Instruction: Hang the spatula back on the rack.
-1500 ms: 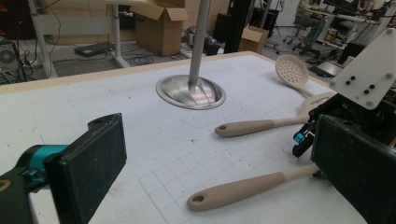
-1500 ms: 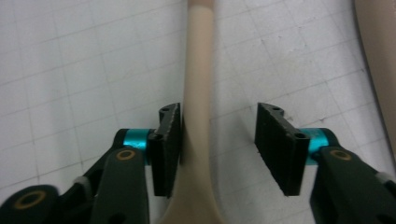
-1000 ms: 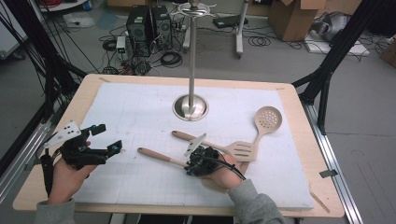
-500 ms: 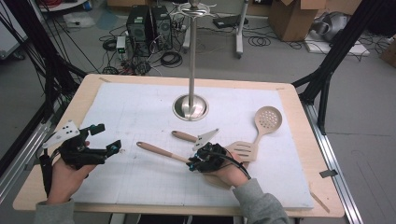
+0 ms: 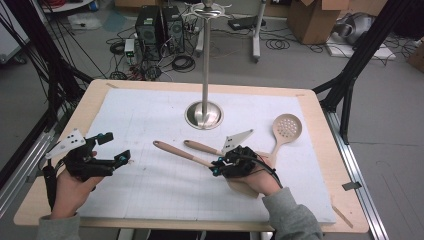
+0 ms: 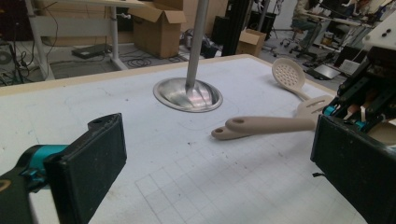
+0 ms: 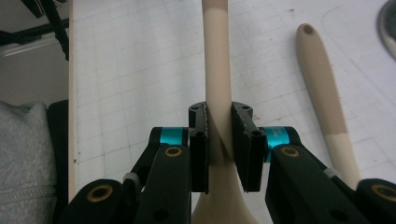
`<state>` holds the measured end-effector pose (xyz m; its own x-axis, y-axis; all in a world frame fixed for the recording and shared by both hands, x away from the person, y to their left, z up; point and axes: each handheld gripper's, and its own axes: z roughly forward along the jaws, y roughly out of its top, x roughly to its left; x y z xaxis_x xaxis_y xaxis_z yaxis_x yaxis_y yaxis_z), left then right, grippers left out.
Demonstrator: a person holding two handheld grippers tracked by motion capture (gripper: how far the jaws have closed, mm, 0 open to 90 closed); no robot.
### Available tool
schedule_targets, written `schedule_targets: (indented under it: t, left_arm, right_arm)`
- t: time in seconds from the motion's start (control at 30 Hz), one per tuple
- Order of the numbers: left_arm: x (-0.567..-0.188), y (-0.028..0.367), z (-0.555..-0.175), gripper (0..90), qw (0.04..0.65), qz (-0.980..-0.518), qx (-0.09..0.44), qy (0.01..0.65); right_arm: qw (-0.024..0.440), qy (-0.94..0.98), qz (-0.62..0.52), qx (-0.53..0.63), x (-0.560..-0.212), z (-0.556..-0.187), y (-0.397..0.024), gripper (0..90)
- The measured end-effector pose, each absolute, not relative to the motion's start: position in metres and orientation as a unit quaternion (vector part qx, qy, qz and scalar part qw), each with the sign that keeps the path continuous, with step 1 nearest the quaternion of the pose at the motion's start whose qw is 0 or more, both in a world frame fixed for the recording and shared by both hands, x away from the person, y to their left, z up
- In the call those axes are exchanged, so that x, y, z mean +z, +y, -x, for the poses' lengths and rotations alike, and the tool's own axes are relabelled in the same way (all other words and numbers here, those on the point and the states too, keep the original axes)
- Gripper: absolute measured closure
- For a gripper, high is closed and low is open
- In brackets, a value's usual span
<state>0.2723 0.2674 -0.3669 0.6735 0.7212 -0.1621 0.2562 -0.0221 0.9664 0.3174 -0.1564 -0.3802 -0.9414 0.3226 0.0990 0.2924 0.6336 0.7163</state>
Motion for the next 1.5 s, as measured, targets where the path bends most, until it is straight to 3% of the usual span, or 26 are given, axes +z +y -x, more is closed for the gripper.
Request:
schedule_targets:
  t: [0.9,1.5]
  left_arm:
    - [-0.369,0.269,-0.272,3.9,0.601,-0.690,0.189,0.356]
    - [-0.369,0.268,-0.268,3.9,0.599,-0.691,0.193,0.356]
  right_arm:
    - [0.064,0.867,-0.156,0.469,-0.321,-0.345,-0.221,78.1]
    - [0.057,0.849,-0.169,0.498,-0.298,-0.367,-0.253,78.2]
